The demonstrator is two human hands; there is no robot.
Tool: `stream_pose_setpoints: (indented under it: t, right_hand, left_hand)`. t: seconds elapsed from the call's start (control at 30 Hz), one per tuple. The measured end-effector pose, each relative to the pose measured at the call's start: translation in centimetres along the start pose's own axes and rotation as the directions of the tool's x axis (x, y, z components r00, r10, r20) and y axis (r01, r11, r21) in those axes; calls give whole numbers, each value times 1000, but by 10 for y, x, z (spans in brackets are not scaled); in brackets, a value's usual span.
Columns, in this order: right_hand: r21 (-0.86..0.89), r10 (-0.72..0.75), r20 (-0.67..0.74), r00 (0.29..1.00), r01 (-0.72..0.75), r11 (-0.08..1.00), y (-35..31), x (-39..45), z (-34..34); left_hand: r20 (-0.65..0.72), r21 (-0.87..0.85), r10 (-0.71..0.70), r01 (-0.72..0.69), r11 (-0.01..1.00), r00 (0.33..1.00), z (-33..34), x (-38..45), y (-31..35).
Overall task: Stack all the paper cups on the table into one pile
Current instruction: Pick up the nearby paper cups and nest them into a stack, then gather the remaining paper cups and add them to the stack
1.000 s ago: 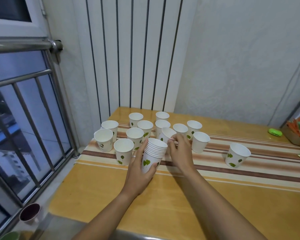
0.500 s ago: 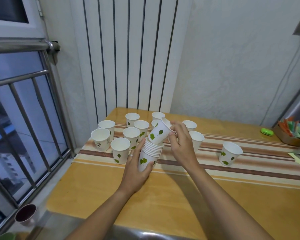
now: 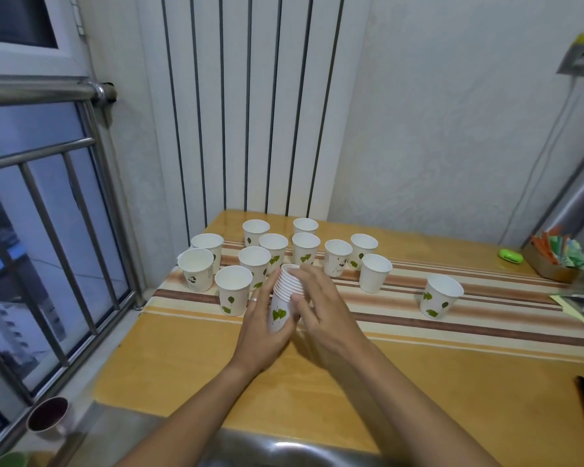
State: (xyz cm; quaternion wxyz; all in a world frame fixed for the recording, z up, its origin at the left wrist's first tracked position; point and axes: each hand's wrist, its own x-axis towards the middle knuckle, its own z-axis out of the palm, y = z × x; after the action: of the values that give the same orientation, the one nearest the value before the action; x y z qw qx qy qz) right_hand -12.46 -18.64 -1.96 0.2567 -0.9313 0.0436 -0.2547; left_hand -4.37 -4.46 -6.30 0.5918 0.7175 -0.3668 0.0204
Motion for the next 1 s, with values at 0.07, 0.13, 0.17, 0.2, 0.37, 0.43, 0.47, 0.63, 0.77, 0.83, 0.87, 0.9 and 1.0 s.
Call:
stream_pose_setpoints:
  t: [0.07, 0.13, 0.17, 0.2, 0.37, 0.43, 0.47, 0.63, 0.77, 0.83, 0.87, 0.9, 1.0]
  right_hand:
    - [14, 21, -4, 1000, -21, 1000, -2, -3, 4]
    - [34, 56, 0, 998, -56, 998, -2, -3, 5]
    - [37, 68, 7, 998, -68, 997, -3, -1, 4]
    - [40, 71, 11, 997, -72, 997, -4, 1, 3]
    - [64, 69, 9, 998, -69, 996, -13, 9, 3]
    - [81, 73, -3, 997, -72, 994, -15, 12, 8]
    - [98, 80, -12, 997, -78, 992, -17, 13, 11]
    - [153, 91, -128, 988, -71, 986, -22, 15, 13]
    - [103, 72, -212, 975, -51, 993, -14, 14, 15]
    - [97, 86, -225, 971, -66, 993, -8, 13, 18]
    - [109, 102, -227, 969, -79, 991, -5, 12, 20]
    - [130, 127, -224, 966, -99, 987, -3, 12, 21]
    - [262, 245, -169, 955, -196, 945, 2, 10, 25]
  left_hand:
    - [14, 13, 5, -6, 1000, 1000, 0, 0, -1]
    - [26, 22, -9, 8, 1000, 1000, 0, -1, -1]
    - [25, 25, -11, 10, 1000, 1000, 0, -1, -1]
    - [21, 23, -8, 8, 1000, 1000, -1, 0, -1]
    - [39, 25, -11, 10, 1000, 999, -14, -2, -4]
    - [68, 31, -20, 18, 999, 997, -20, -4, -3]
    - [81, 36, -13, 11, 999, 997, -22, -4, -3]
    - [-24, 150, 44, -40, 988, 999, -29, -7, -11]
    - [-347, 344, 53, 75, 936, 937, -31, -1, -24]
    - [-409, 405, 26, 155, 901, 912, -33, 4, -31]
    - [-424, 419, 12, 185, 889, 906, -33, 6, -34]
    - [-432, 426, 1, 204, 881, 902, -32, 6, -37]
    - [-443, 427, 1, 210, 879, 896, -31, 6, -44]
